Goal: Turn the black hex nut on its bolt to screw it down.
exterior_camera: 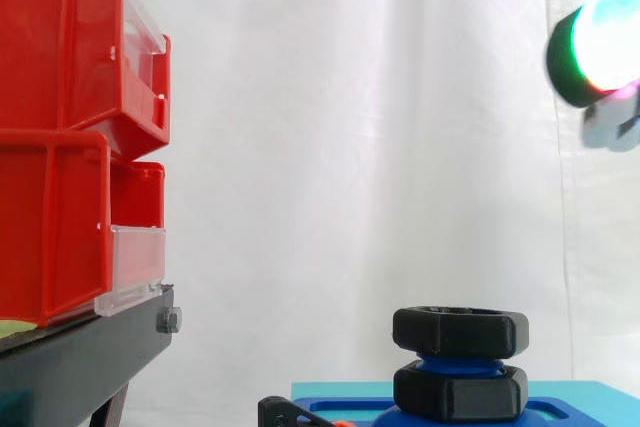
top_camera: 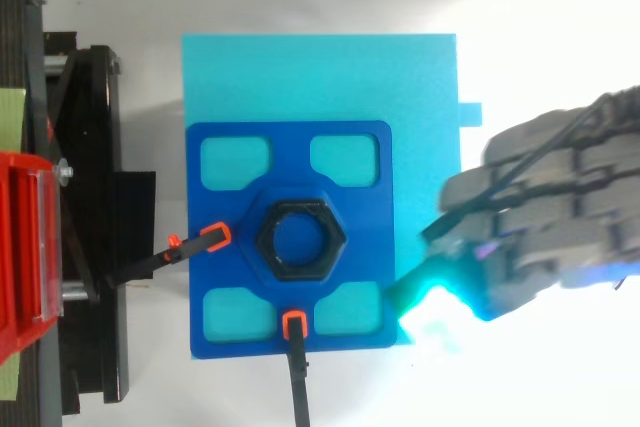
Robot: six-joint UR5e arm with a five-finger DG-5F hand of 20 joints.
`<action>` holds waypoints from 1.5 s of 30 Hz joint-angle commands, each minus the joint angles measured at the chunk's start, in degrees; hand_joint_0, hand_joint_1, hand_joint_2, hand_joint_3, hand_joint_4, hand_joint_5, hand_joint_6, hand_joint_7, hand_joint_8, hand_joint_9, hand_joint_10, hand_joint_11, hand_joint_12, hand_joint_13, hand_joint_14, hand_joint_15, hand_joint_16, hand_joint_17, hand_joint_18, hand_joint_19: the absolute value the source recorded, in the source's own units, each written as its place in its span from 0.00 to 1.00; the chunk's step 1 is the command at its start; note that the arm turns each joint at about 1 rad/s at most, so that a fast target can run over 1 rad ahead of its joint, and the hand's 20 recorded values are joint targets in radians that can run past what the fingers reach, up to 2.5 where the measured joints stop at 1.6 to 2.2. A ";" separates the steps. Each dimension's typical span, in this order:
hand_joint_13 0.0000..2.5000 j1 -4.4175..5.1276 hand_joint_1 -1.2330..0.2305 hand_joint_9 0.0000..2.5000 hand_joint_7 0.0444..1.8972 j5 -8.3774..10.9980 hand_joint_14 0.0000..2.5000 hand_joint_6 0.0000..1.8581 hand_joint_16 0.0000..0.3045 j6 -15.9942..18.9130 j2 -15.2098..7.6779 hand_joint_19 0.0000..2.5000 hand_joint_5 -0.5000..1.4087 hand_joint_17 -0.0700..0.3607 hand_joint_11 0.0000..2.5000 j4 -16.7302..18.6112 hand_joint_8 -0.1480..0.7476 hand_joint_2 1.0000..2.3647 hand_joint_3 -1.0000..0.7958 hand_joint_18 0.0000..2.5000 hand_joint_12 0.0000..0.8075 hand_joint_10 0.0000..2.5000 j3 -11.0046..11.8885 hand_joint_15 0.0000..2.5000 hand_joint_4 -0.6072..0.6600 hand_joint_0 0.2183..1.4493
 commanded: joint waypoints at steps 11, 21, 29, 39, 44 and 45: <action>0.18 -0.20 0.46 0.22 0.37 -9.79 0.00 0.27 0.14 -5.62 -9.57 0.10 0.17 0.39 0.00 0.55 0.46 0.00 0.28 0.15 0.39 0.00 10.33 0.02 0.65 0.27; 0.18 0.06 0.47 0.21 0.37 -10.50 0.00 0.27 0.14 -8.17 -12.29 0.10 0.18 0.38 0.00 5.21 0.46 0.00 0.28 0.15 0.39 0.00 12.09 0.02 0.65 0.27; 0.18 -0.02 0.47 0.21 0.37 -10.23 0.00 0.27 0.14 -8.69 -12.47 0.10 0.18 0.38 0.00 4.68 0.46 0.00 0.28 0.15 0.39 0.00 13.15 0.02 0.66 0.27; 0.18 0.06 0.48 0.21 0.38 -10.15 0.00 0.27 0.14 -10.63 -16.78 0.10 0.18 0.38 0.00 6.08 0.46 0.00 0.28 0.15 0.39 0.00 16.14 0.02 0.66 0.27; 0.18 -0.37 0.48 0.21 0.38 -10.06 0.00 0.27 0.14 -11.77 -16.78 0.10 0.18 0.38 0.00 5.73 0.46 0.00 0.28 0.15 0.39 0.00 16.14 0.02 0.66 0.27; 0.18 -0.37 0.48 0.21 0.38 -9.88 0.00 0.27 0.14 -12.30 -16.78 0.10 0.18 0.38 0.00 6.08 0.46 0.00 0.28 0.15 0.39 0.00 16.14 0.02 0.66 0.27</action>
